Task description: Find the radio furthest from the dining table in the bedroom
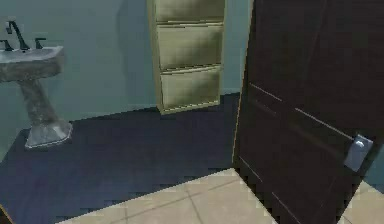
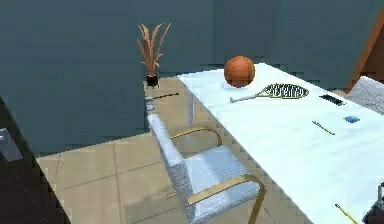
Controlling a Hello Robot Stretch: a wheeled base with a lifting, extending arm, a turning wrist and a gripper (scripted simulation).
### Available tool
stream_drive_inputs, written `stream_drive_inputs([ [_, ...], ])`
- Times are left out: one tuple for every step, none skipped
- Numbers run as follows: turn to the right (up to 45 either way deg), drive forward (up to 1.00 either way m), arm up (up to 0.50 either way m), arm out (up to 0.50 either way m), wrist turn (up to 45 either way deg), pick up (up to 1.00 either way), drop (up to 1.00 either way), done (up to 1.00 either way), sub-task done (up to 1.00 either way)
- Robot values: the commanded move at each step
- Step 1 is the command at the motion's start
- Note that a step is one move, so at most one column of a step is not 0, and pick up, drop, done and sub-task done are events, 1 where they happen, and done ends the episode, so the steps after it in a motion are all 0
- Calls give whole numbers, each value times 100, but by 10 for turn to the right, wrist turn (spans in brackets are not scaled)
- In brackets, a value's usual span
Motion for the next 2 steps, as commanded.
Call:
stream_drive_inputs([
  [420,0,0,0,0,0,0,0,0],
  [30,0,0,0,0,0,0,0,0],
])
